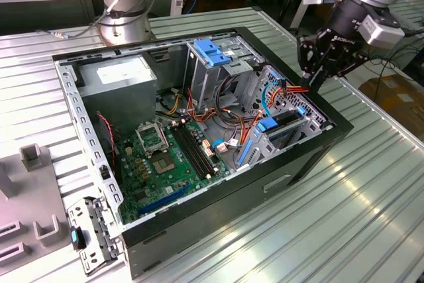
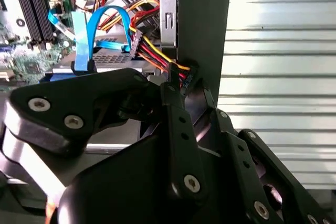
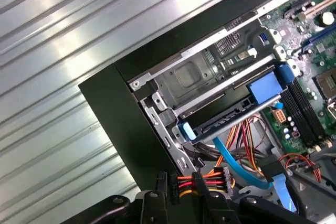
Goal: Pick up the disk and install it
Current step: 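Insert the first disk wire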
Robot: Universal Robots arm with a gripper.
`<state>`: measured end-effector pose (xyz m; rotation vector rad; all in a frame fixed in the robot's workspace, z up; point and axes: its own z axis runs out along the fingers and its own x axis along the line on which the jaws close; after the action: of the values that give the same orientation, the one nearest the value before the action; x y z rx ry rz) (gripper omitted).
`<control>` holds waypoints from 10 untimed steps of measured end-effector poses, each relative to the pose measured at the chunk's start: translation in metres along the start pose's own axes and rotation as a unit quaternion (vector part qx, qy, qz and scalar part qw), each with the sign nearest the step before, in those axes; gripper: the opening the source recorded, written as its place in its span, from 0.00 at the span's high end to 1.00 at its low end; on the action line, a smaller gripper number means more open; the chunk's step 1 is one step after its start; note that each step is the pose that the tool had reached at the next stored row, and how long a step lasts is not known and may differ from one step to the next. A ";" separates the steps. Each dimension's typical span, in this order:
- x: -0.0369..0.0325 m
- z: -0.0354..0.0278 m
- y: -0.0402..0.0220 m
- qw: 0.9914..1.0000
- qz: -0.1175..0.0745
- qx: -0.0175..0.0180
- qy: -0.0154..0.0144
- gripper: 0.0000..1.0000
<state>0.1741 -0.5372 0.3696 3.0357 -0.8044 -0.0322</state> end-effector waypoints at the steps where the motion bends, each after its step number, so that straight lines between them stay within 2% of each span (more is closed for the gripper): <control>1: 0.0002 0.0005 -0.0001 1.000 -0.006 0.000 0.000 0.67; 3: 0.0013 0.0011 -0.0007 1.000 -0.016 0.000 0.000 0.67; 7: 0.0015 0.0012 -0.0008 1.000 -0.017 0.000 0.000 0.69; 9: 0.0015 -0.0004 -0.0008 1.000 -0.017 0.000 0.000 0.84; 10: 0.0014 -0.0036 -0.0008 1.000 -0.017 0.000 0.000 0.84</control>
<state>0.1758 -0.5372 0.3732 3.0488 -0.7524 -0.0324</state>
